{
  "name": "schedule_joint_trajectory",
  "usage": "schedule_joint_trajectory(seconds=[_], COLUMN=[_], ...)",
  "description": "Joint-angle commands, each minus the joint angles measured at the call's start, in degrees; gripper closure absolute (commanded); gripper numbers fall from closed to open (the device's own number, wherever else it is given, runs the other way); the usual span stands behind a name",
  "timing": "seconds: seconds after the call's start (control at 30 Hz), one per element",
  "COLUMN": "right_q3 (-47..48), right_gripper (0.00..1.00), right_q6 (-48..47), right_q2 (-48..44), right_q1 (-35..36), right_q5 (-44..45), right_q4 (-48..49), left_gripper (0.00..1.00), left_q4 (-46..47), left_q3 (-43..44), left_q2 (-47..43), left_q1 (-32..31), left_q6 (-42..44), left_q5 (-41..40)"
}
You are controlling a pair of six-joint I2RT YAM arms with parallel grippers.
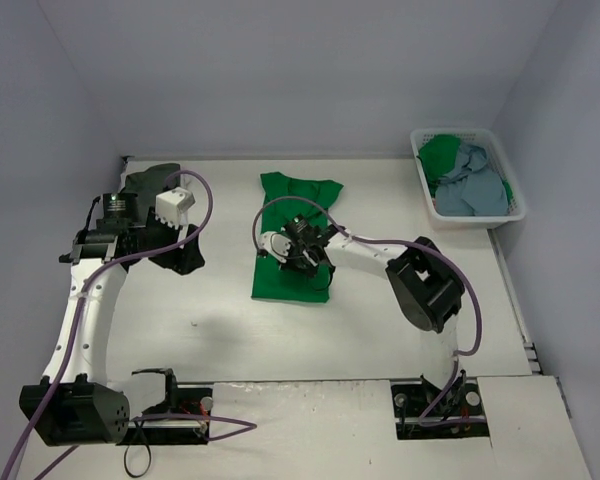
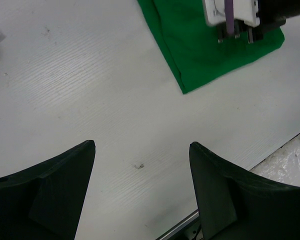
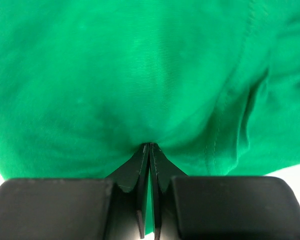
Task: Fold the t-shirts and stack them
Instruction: Fold the folded rectangular tshirt in 1/3 of the way, then grab one side of the 2/3 rectangular tshirt with right arm
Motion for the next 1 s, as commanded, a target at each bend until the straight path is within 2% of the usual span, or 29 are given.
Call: schedule_joint_trajectory(seconds=[0.0,0.3,0.37,0.43,0.47,0.57,0.63,0.67,0.73,0.87,0.97], right_q3=[-5.0,-9.3,-9.9,-9.0,-8.4,-5.3,-1.5,-0.5,3.0,6.0,4.8], right_gripper=[0.99,1.0,0.96,0.84,0.82,0.59,0.52,0.39,0.28,0.16,0.16], right_q6=[0.7,2.7,3.2,3.7,4.6,5.3,5.3,5.0,4.5,4.2,4.4], right_q2=[-2.2,-8.2,-9.2,-10.7,-11.7,-14.8,-16.4,-16.9,-18.2,-20.1,-21.4], right_q1=[3.7,7.7,7.7,7.3,6.9,6.4,6.3,6.2,6.2,6.0,6.4], right_q5=[-4.4,-4.4,-2.4,-0.9,0.2,2.5,3.5,4.3,4.9,5.0,2.9], right_q4=[-10.9,-12.9,-12.6,-11.9,-11.4,-9.8,-9.6,-9.6,-9.6,-9.9,-11.0], left_gripper=[0.3,0.3,0.29,0.29,0.29,0.29,0.29,0.29,0.28,0.26,0.26], left_q4=[1.7,1.3,1.4,1.9,1.9,2.0,2.1,2.4,2.5,2.7,2.8], left_q3=[0.8,0.7,0.6,0.1,0.1,-0.2,-0.4,-0.4,-0.1,0.0,0.0], left_q2=[-1.6,-2.2,-2.5,-2.9,-2.8,-3.1,-3.4,-3.6,-3.8,-3.5,-3.4], left_q1=[0.1,0.1,0.1,0.1,0.2,0.8,1.3,1.3,2.0,2.7,3.3], left_q6=[-0.5,-0.4,-0.5,-0.7,-0.7,-0.8,-0.8,-1.1,-1.5,-1.9,-2.1], left_q5=[2.4,2.6,2.4,2.1,2.0,1.8,1.7,1.7,1.7,1.6,1.5])
